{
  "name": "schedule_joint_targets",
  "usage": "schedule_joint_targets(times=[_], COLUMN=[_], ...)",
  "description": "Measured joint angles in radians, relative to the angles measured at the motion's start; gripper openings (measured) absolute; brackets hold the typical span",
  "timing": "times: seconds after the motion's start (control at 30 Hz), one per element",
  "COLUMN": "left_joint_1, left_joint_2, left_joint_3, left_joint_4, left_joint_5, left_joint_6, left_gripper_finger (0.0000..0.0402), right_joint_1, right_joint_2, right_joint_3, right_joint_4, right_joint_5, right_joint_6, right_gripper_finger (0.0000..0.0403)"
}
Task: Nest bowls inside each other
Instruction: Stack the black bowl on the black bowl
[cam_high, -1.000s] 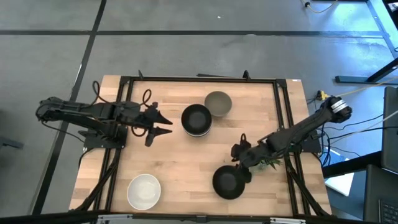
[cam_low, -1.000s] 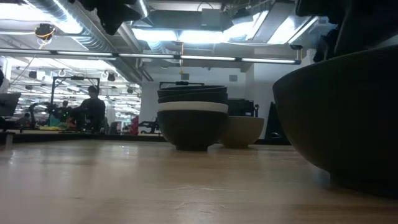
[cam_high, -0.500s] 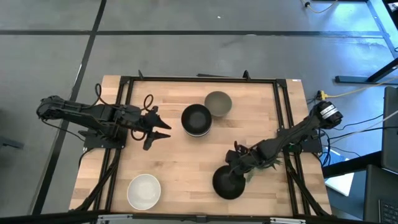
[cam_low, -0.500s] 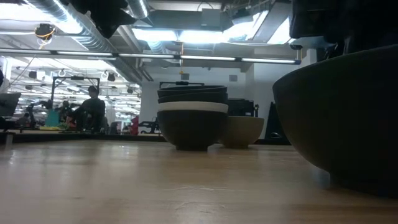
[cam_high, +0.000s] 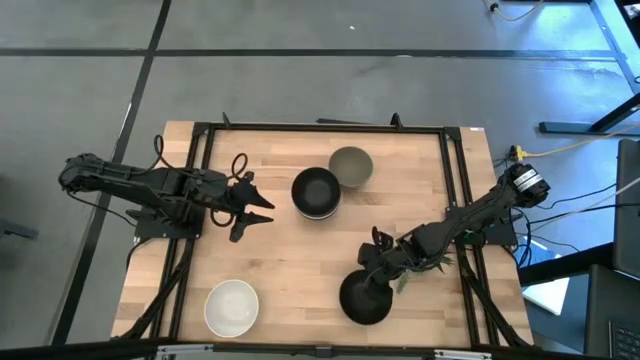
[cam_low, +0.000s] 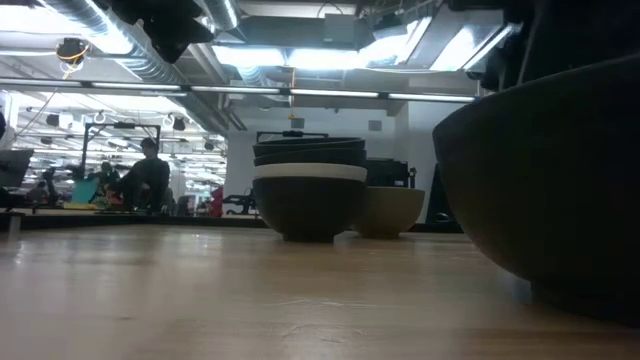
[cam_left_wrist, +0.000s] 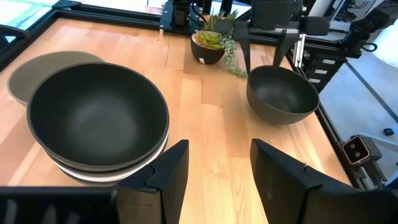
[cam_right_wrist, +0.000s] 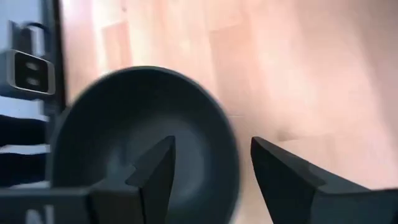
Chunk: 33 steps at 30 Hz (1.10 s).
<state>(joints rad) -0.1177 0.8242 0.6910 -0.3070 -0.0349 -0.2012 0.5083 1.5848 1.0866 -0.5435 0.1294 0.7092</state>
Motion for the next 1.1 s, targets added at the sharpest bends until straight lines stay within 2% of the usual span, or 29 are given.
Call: schedule_joint_targets(times=[0.23, 0.53, 0.93, 1.1], left_joint_1=[0.0, 0.0, 0.0, 0.0], left_joint_2=[0.0, 0.0, 0.0, 0.0], left_joint_3=[0.0, 0.0, 0.0, 0.0], left_joint_4=[0.0, -0.023, -0.046, -0.046], left_joint_5=[0.0, 0.0, 0.0, 0.0], left_joint_6=[0.001, 0.002, 0.002, 0.002], left_gripper_finger=[0.0166, 0.0166, 0.0166, 0.0166], right_joint_1=[0.0, 0.0, 0.0, 0.0], right_joint_2=[0.0, 0.017, 0.102, 0.111], right_joint_3=[0.032, 0.032, 0.032, 0.032], right_joint_4=[-0.163, -0.187, -0.185, -0.181], right_joint_5=[0.016, -0.007, -0.114, -0.127], right_joint_6=[0.015, 0.048, 0.086, 0.101], right_gripper_finger=[0.0211, 0.0211, 0.0211, 0.0183])
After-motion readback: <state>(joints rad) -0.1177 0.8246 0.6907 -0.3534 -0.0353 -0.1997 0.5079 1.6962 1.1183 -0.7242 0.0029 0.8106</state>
